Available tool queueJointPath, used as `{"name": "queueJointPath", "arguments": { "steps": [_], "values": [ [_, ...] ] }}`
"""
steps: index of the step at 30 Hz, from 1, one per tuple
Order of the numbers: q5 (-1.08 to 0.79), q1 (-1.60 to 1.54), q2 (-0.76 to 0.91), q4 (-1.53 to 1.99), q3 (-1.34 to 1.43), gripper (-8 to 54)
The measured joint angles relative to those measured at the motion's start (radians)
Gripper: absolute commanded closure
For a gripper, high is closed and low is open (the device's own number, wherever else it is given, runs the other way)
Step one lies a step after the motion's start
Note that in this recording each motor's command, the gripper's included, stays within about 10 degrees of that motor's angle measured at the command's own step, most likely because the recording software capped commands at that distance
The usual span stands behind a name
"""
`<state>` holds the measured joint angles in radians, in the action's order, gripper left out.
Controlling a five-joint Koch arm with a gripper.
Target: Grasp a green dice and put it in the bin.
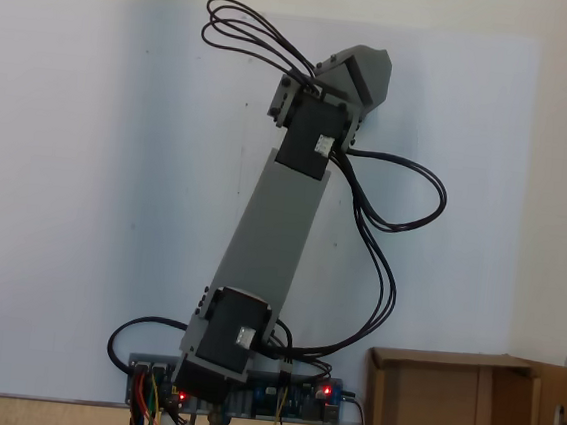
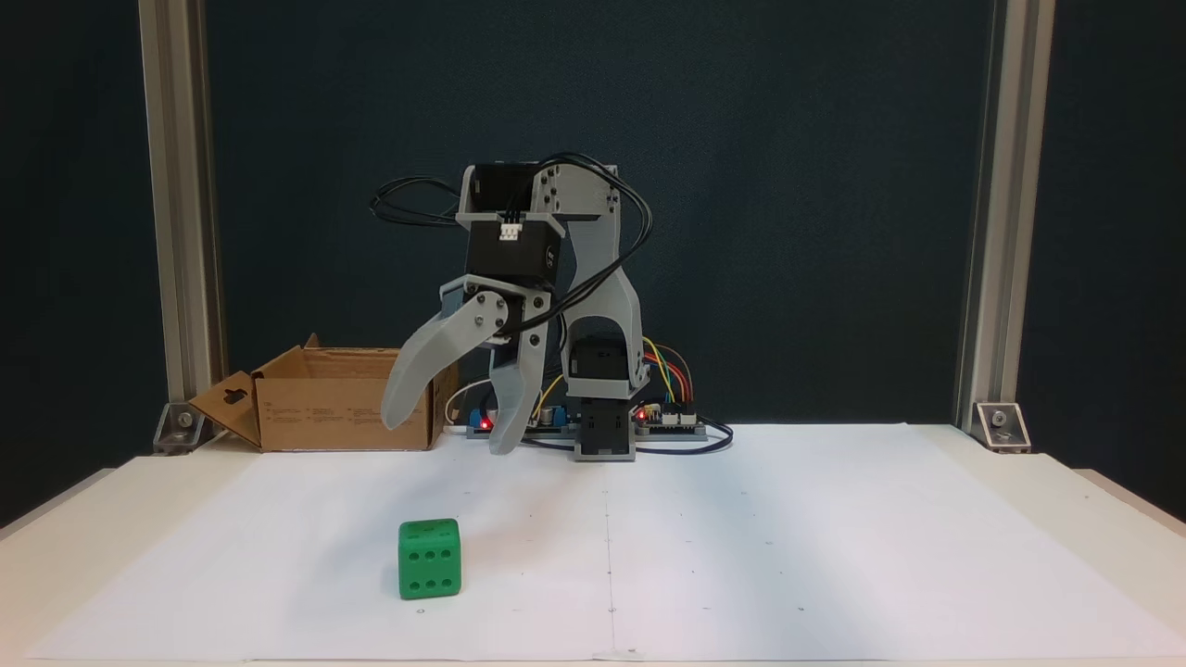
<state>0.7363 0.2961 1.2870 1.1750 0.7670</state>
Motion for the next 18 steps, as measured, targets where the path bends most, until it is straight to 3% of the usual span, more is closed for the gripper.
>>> {"name": "queueJointPath", "arguments": {
  "steps": [18],
  "values": [
    [0.0,0.043,-0.144,0.158,-0.202,6.4]
  ]
}}
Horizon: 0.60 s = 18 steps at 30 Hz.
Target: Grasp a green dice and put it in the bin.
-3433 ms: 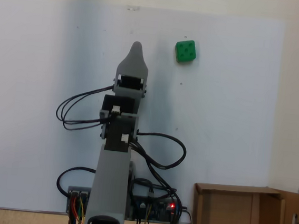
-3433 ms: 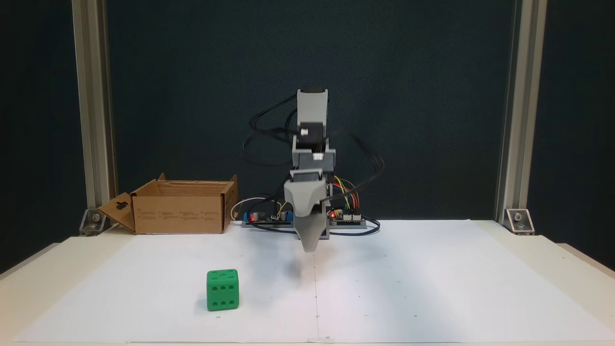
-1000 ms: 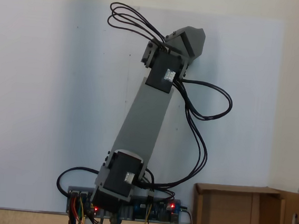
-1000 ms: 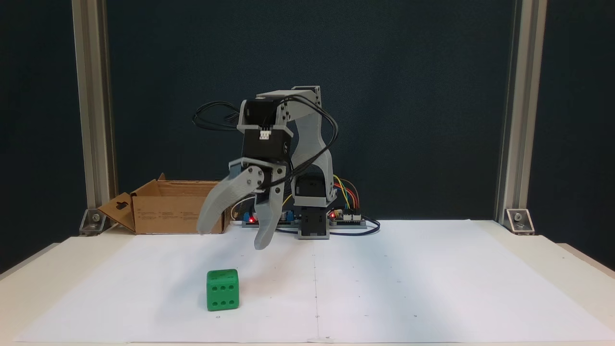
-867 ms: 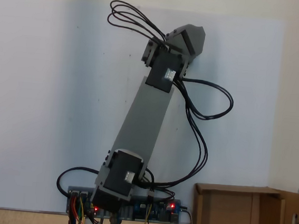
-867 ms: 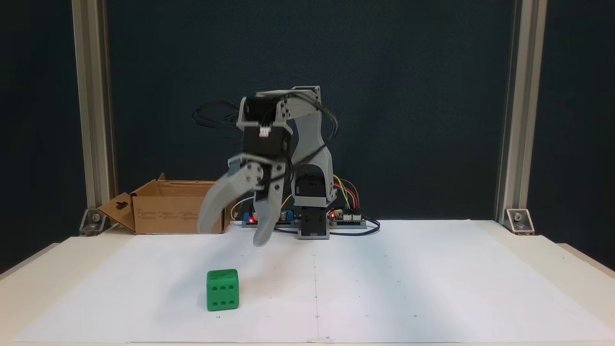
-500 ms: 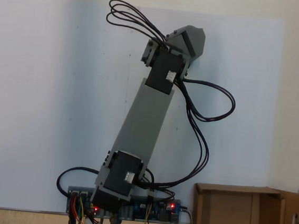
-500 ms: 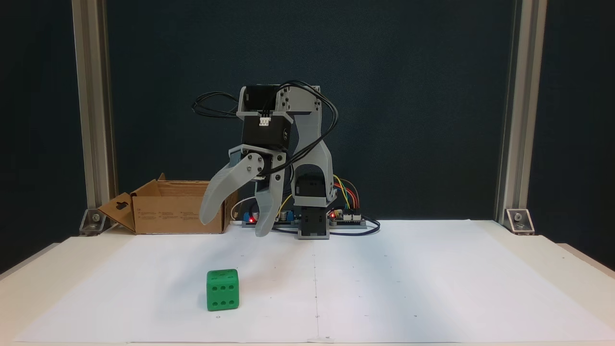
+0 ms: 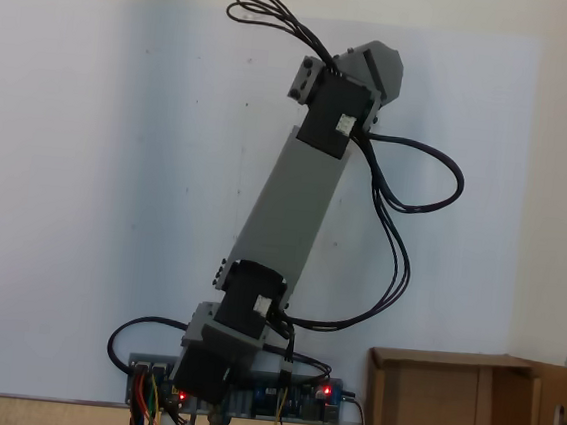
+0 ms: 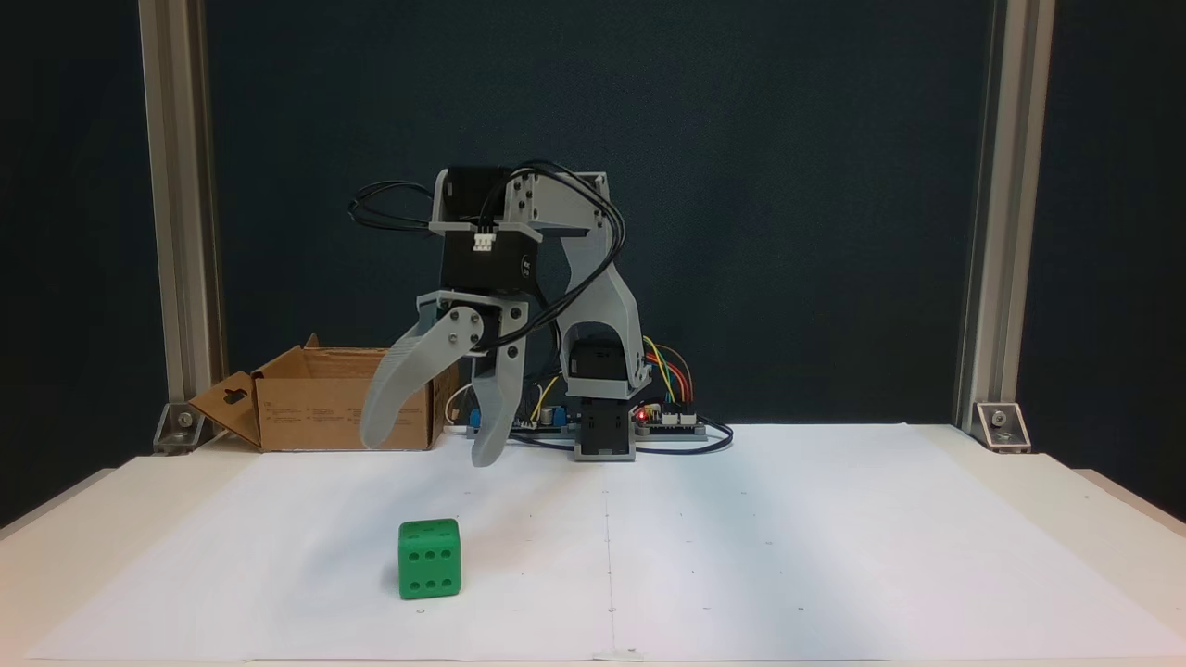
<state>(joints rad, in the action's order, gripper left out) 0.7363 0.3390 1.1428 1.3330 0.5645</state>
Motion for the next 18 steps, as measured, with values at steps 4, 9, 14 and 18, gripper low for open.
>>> {"name": "queueJointPath", "arguments": {
  "steps": [4,9,14,18],
  "values": [
    [0.0,0.006,-0.002,0.043,0.0,6.1],
    [0.0,0.015,-0.006,0.077,0.0,5.3],
    [0.0,0.014,-0.038,0.078,0.0,5.2],
    [0.0,0.014,-0.051,0.078,0.0,5.2]
  ]
}}
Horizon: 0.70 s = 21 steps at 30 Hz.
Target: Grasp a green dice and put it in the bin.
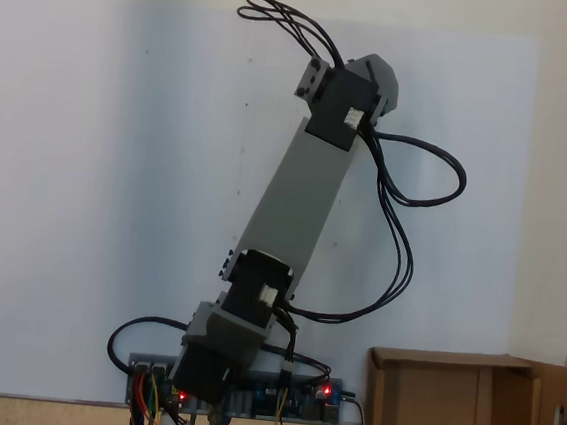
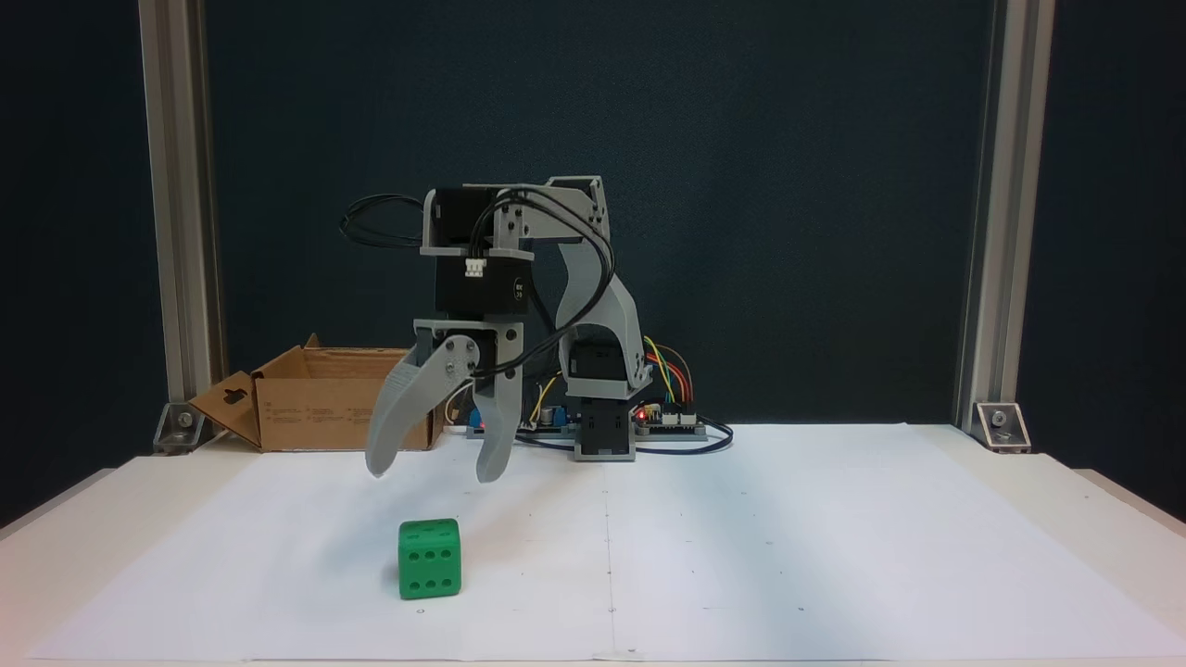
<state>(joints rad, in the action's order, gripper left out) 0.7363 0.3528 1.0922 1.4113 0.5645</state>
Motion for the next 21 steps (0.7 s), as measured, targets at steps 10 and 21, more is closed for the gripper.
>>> {"name": "queueJointPath", "arguments": {
  "steps": [10,21],
  "values": [
    [0.0,-0.002,-0.008,0.0,0.0,5.2],
    [0.098,0.008,-0.009,-0.002,0.0,5.1]
  ]
}}
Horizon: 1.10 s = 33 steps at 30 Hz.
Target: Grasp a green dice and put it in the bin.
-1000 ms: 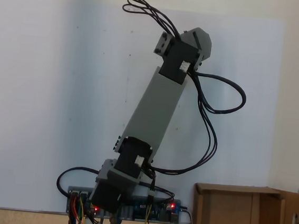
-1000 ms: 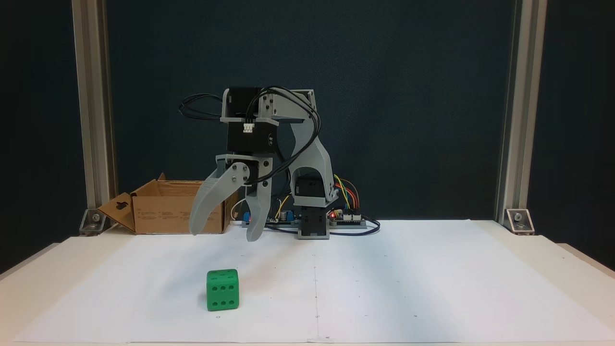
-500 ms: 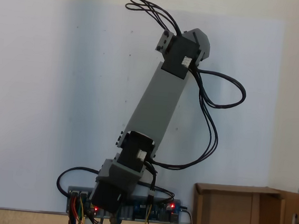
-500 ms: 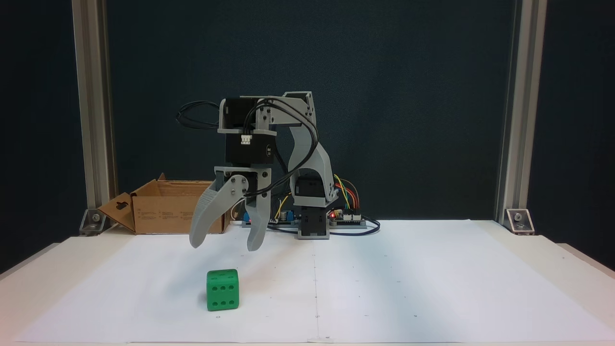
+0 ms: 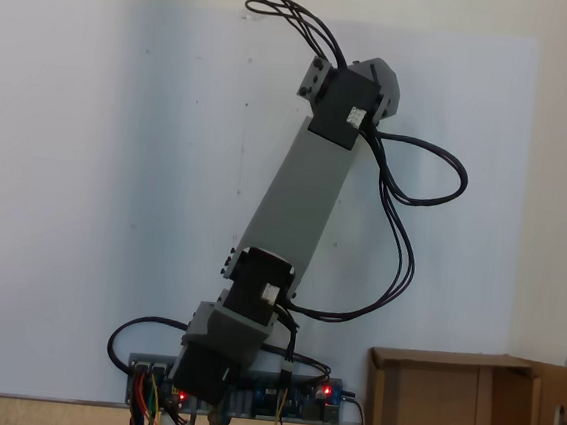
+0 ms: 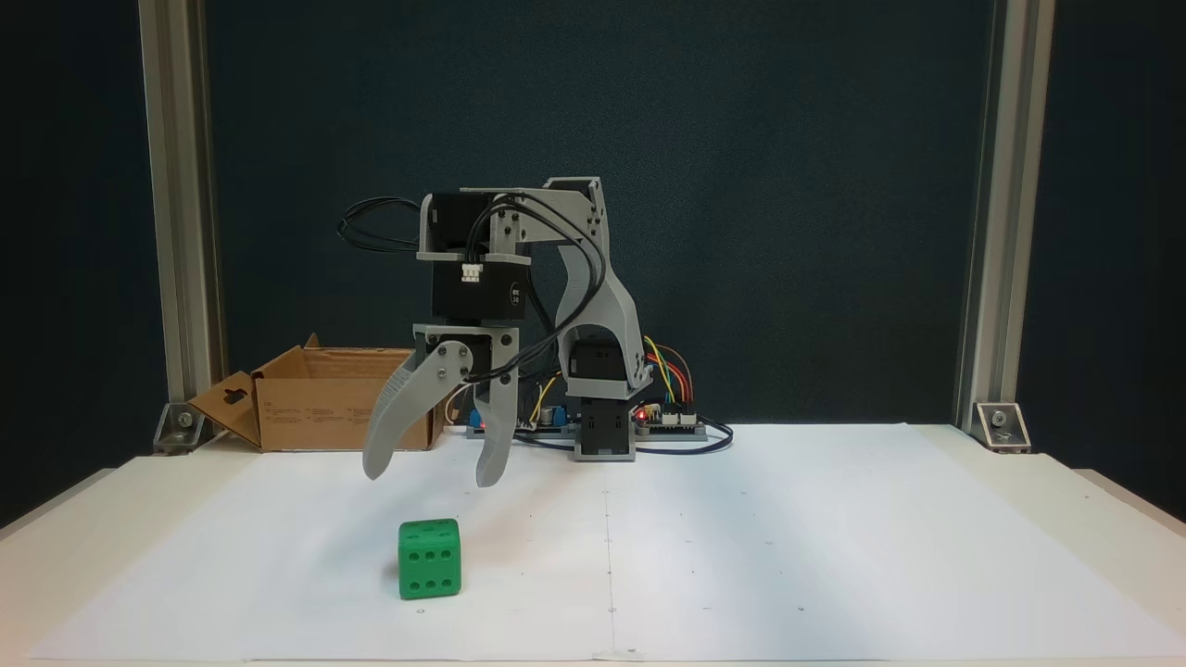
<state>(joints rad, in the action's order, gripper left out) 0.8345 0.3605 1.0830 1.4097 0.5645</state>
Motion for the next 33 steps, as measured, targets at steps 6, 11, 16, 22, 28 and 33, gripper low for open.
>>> {"name": "queueJointPath", "arguments": {
  "steps": [6,11,16,22,28,33],
  "values": [
    [0.023,-0.003,-0.025,0.0,0.0,4.5],
    [0.025,-0.005,-0.037,-0.031,0.0,4.5],
    [0.026,-0.005,-0.037,-0.031,0.0,4.5],
    [0.026,-0.005,-0.037,-0.031,0.0,4.5],
    [0.026,-0.006,-0.058,-0.055,0.0,4.5],
    [0.026,0.005,-0.101,-0.086,0.0,4.4]
  ]
}}
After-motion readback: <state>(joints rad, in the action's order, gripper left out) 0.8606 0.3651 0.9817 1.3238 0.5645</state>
